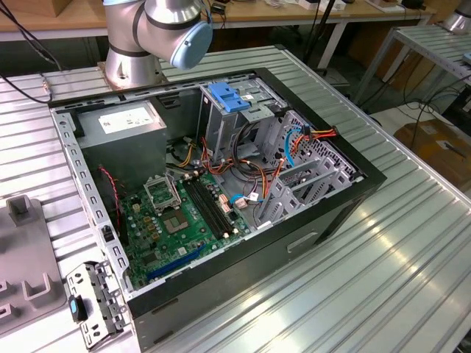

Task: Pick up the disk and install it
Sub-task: 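Pick up the disk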

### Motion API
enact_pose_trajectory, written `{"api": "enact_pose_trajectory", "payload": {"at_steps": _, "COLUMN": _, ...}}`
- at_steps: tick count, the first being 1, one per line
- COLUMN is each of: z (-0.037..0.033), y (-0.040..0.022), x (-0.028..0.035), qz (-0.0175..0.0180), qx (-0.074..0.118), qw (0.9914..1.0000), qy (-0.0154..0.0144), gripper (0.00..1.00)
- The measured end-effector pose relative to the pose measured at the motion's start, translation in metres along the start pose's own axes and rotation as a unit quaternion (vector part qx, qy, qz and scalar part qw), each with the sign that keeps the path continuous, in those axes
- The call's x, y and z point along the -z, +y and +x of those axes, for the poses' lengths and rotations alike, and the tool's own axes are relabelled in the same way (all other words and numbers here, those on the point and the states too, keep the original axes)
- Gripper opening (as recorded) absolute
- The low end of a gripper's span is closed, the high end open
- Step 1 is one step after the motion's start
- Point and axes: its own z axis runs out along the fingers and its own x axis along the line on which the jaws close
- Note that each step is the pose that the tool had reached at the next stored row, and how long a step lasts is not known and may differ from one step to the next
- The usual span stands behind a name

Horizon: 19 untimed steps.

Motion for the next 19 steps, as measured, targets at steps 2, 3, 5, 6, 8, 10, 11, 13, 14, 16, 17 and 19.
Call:
{"api": "enact_pose_trajectory", "payload": {"at_steps": 2, "z": 0.0, "y": 0.0, "x": 0.0, "qz": 0.0009, "qx": 0.017, "qw": 0.99985, "qy": 0.0006, "gripper": 0.11}}
{"api": "enact_pose_trajectory", "payload": {"at_steps": 3, "z": 0.0, "y": 0.0, "x": 0.0, "qz": 0.0015, "qx": 0.027, "qw": 0.99964, "qy": 0.001, "gripper": 0.11}}
{"api": "enact_pose_trajectory", "payload": {"at_steps": 5, "z": 0.0, "y": -0.0001, "x": -0.0001, "qz": 0.0023, "qx": 0.043, "qw": 0.99907, "qy": 0.0015, "gripper": 0.11}}
{"api": "enact_pose_trajectory", "payload": {"at_steps": 6, "z": -0.0002, "y": -0.0001, "x": 0.0, "qz": 0.0027, "qx": 0.05, "qw": 0.99875, "qy": 0.0018, "gripper": 0.11}}
{"api": "enact_pose_trajectory", "payload": {"at_steps": 8, "z": -0.0005, "y": -0.0004, "x": 0.0, "qz": 0.0035, "qx": 0.066, "qw": 0.99784, "qy": 0.0024, "gripper": 0.11}}
{"api": "enact_pose_trajectory", "payload": {"at_steps": 10, "z": -0.0005, "y": -0.0006, "x": 0.0, "qz": 0.0043, "qx": 0.08, "qw": 0.99677, "qy": 0.003, "gripper": 0.11}}
{"api": "enact_pose_trajectory", "payload": {"at_steps": 11, "z": -0.0006, "y": -0.0005, "x": -0.0001, "qz": 0.0048, "qx": 0.089, "qw": 0.99604, "qy": 0.0033, "gripper": 0.11}}
{"api": "enact_pose_trajectory", "payload": {"at_steps": 13, "z": -0.0024, "y": 0.0014, "x": -0.0006, "qz": 0.0052, "qx": 0.095, "qw": 0.99544, "qy": 0.0036, "gripper": 0.11}}
{"api": "enact_pose_trajectory", "payload": {"at_steps": 14, "z": -0.0037, "y": 0.0026, "x": -0.0009, "qz": 0.0053, "qx": 0.096, "qw": 0.99539, "qy": 0.0037, "gripper": 0.11}}
{"api": "enact_pose_trajectory", "payload": {"at_steps": 16, "z": -0.0077, "y": 0.0072, "x": -0.002, "qz": 0.0129, "qx": 0.096, "qw": 0.99532, "qy": -0.001, "gripper": 0.11}}
{"api": "enact_pose_trajectory", "payload": {"at_steps": 17, "z": -0.0081, "y": 0.008, "x": -0.0022, "qz": 0.0163, "qx": 0.096, "qw": 0.99525, "qy": -0.0039, "gripper": 0.11}}
{"api": "enact_pose_trajectory", "payload": {"at_steps": 19, "z": -0.0086, "y": 0.0089, "x": -0.0026, "qz": 0.0256, "qx": 0.097, "qw": 0.99492, "qy": -0.0109, "gripper": 0.11}}
